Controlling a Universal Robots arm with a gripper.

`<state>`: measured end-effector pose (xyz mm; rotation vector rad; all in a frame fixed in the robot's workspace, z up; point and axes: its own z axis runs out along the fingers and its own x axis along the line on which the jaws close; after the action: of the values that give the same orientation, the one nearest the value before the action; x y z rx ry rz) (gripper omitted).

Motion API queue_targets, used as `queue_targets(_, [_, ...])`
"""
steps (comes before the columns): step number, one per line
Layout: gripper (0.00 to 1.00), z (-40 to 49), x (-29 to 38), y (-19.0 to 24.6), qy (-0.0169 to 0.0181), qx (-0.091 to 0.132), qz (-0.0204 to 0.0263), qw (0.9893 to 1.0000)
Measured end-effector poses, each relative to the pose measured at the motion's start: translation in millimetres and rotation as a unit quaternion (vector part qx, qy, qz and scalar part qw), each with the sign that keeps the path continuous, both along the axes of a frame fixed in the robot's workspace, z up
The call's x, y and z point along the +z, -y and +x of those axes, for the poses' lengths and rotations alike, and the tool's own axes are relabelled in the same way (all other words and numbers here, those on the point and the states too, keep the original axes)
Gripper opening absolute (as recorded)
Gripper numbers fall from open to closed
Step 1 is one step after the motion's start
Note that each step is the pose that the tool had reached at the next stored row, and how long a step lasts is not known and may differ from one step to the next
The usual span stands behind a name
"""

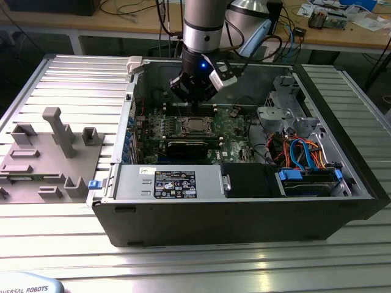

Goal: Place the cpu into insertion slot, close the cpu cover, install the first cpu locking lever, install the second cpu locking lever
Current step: 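Install the first cpu locking lever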

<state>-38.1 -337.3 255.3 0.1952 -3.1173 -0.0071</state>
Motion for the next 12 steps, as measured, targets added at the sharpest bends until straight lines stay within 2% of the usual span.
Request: queue_targets(12, [0.11,-5.6,0.6,0.0,0.0006,0.000,0.0000,1.0000])
